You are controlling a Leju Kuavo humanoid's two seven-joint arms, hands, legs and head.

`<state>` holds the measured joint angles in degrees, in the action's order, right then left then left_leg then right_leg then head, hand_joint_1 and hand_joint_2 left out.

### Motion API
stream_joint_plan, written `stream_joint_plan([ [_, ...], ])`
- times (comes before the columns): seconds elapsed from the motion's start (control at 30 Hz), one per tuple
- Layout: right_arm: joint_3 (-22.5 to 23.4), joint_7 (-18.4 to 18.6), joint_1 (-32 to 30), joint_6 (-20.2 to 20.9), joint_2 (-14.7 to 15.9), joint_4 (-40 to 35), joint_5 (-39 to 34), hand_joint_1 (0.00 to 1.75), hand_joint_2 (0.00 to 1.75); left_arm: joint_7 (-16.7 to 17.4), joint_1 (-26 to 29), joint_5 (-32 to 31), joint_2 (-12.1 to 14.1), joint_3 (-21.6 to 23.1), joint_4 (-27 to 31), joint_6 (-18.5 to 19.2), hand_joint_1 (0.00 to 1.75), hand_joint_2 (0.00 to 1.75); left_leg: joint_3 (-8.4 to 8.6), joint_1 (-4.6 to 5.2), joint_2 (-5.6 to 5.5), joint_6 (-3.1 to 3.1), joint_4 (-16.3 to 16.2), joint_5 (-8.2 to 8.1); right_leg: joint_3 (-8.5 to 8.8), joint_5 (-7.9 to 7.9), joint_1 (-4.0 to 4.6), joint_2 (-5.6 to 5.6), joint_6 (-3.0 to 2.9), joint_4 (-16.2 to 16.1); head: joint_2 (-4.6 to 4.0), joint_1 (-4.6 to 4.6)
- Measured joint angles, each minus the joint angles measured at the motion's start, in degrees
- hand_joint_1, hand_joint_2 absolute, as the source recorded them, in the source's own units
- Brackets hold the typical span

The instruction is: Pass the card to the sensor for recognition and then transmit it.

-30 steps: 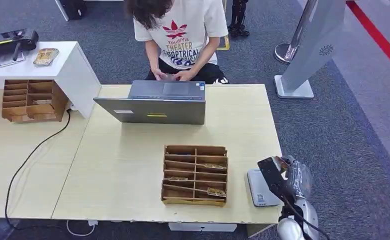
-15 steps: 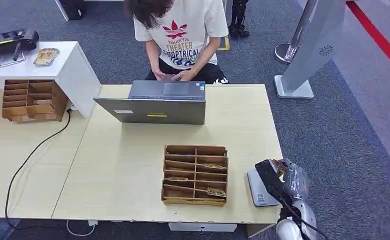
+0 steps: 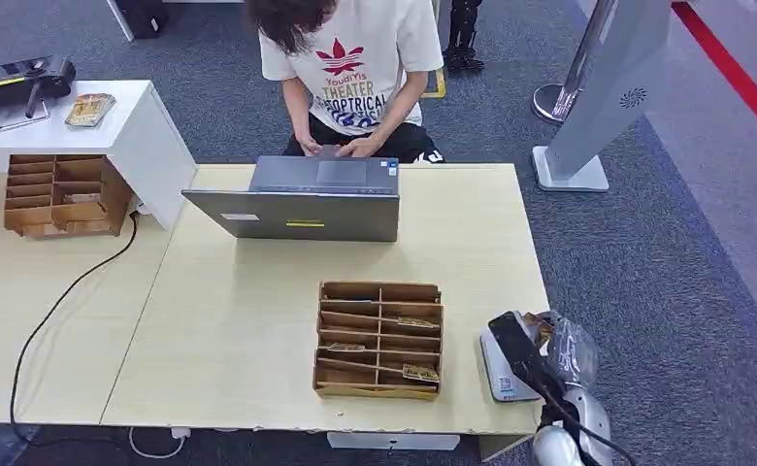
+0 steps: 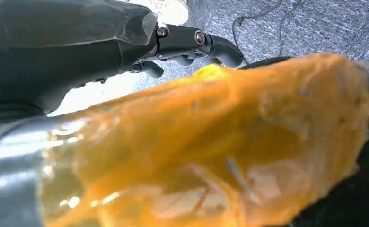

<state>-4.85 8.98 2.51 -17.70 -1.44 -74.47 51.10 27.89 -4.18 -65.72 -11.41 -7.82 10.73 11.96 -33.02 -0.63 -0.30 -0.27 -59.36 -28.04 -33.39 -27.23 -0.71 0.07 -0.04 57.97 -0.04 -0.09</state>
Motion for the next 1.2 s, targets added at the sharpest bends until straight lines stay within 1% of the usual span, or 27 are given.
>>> stream_joint_plan([
  [0.63, -1.92, 0.24, 0.43, 0.15, -0.26, 1.49, 1.38, 1.75, 1.75, 0.17, -0.01, -0.04, -0.04, -0.90, 0.00, 0.02, 0.00, 0.00, 0.07, 0.00, 0.00, 0.00, 0.00, 0.00, 0.06, 0.00, 0.00, 0.00, 0.00, 0.00, 0.00, 0.00],
  [1.2, -1.99, 0.24, 0.52, 0.22, -0.31, 1.77, 1.44, 1.75, 1.75, 0.17, 0.00, -0.20, -0.28, -1.29, 0.00, 0.07, 0.00, 0.00, 0.10, 0.00, 0.00, 0.00, 0.00, 0.00, 0.09, 0.00, 0.00, 0.00, 0.00, 0.00, 0.00, 0.02],
])
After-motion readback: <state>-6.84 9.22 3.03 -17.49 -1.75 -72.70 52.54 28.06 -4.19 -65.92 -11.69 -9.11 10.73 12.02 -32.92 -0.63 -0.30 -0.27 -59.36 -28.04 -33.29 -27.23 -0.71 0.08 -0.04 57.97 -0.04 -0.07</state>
